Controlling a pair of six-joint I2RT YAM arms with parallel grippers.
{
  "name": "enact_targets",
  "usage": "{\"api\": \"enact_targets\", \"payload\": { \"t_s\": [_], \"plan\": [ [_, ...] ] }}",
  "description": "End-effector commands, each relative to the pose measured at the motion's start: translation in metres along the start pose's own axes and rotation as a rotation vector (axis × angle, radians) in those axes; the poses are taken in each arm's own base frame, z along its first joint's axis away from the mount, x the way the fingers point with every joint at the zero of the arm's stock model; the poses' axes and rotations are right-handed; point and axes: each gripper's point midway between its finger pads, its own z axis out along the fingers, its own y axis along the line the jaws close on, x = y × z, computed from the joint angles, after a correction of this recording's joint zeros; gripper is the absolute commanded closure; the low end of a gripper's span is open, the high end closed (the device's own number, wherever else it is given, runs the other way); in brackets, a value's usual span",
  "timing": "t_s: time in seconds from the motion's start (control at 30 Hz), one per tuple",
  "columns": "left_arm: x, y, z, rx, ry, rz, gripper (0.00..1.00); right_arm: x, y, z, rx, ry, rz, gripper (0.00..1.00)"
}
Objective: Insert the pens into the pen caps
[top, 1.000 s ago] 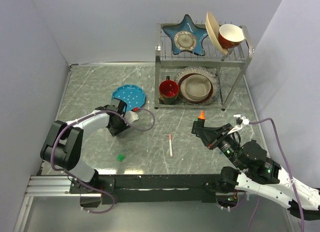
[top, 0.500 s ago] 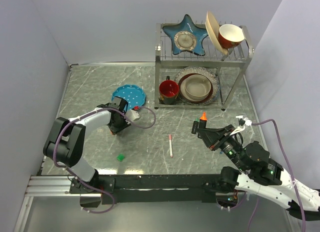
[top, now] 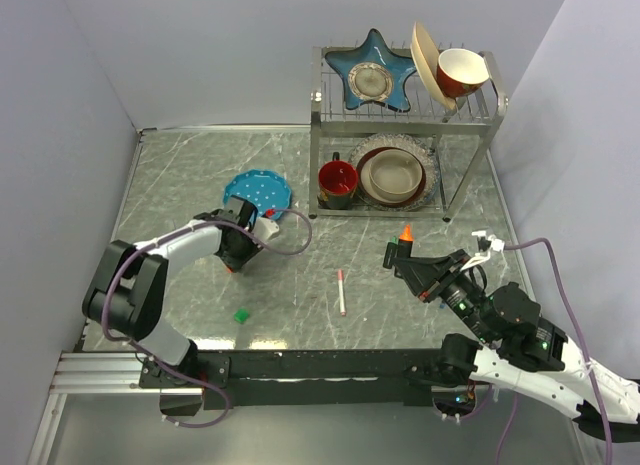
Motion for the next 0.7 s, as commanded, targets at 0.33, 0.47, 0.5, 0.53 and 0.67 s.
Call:
{"api": "enact_targets", "payload": {
  "t_s": [0.33,0.47,0.5,0.53,0.67],
  "plan": [
    [-0.116,-0.032,-0.176,0.056,-0.816,-0.389,0.99,0.061,0.015,0.034,-0.061,0.160,0.031,1.00],
    [-0.125,-0.060,-0.240,0.267,-1.152,-0.511,0.99,0.093,0.020,0.053,-0.078,0.247,0.004,1.00],
    [-0.125,-0.062,-0.267,0.296,-1.256,-0.514,0.99,0.093,0.023,0.057,-0.076,0.253,-0.003,1.00],
    [-0.127,-0.065,-0.280,0.330,-1.309,-0.517,0.99,0.096,0.024,0.061,-0.066,0.264,-0.015,1.00],
    [-0.125,-0.068,-0.301,0.419,-1.373,-0.634,0.99,0.120,0.031,0.083,-0.062,0.313,-0.069,1.00]
  ]
}}
